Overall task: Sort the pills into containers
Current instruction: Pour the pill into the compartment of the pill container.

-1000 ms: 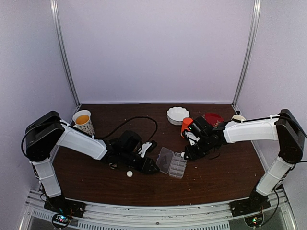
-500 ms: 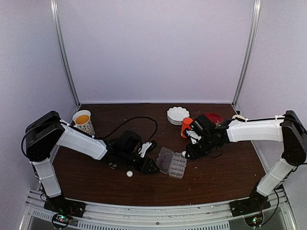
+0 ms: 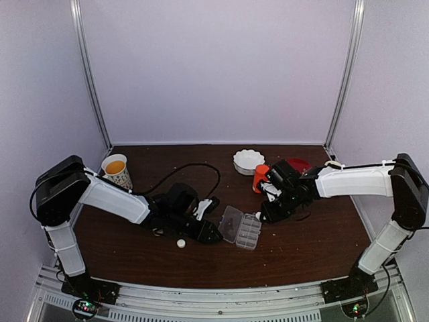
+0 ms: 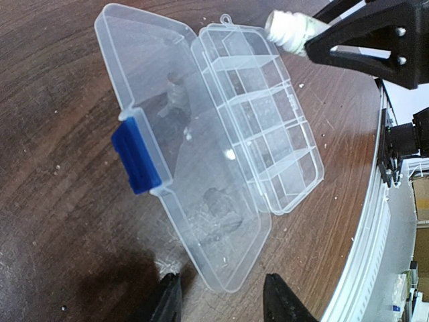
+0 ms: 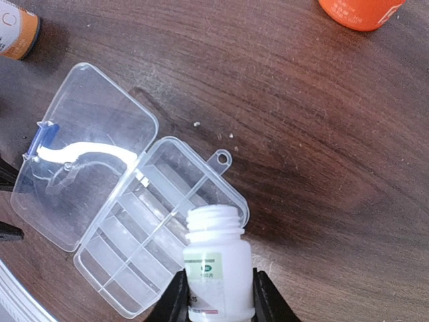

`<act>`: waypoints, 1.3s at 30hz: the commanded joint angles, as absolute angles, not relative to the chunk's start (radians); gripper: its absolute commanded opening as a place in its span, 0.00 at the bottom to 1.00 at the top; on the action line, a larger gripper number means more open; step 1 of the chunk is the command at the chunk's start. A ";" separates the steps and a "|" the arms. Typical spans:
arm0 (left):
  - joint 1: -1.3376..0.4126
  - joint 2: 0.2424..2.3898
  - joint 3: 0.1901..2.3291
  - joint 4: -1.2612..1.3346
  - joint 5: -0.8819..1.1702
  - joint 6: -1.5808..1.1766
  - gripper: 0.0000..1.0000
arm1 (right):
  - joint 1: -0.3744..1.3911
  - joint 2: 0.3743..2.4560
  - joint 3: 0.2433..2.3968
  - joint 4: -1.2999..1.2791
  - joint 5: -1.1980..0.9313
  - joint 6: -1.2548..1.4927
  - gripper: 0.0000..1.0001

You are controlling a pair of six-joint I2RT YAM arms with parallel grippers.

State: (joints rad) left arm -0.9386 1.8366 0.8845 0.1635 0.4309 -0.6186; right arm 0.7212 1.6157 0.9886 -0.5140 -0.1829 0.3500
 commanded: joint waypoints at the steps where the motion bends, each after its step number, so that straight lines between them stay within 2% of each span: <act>1: -0.936 1.847 0.893 0.195 0.437 -0.618 0.45 | 0.713 1.534 1.007 -0.505 -0.174 0.348 0.00; 11: -0.935 1.847 0.893 0.194 0.438 -0.618 0.45 | 0.713 1.654 0.989 -0.530 -0.185 0.342 0.00; 22: -0.936 1.848 0.897 0.192 0.438 -0.617 0.45 | 0.712 1.549 1.033 -0.553 -0.160 0.342 0.00; 39: -0.936 1.850 0.897 0.191 0.439 -0.615 0.45 | 0.712 1.558 0.954 -0.464 -0.194 0.347 0.00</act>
State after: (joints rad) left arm -0.9386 1.8366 0.8845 0.1635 0.4313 -0.6186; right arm 0.7174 1.5707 0.9634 -0.4934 -0.1875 0.3462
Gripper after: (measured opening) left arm 0.446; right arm 0.283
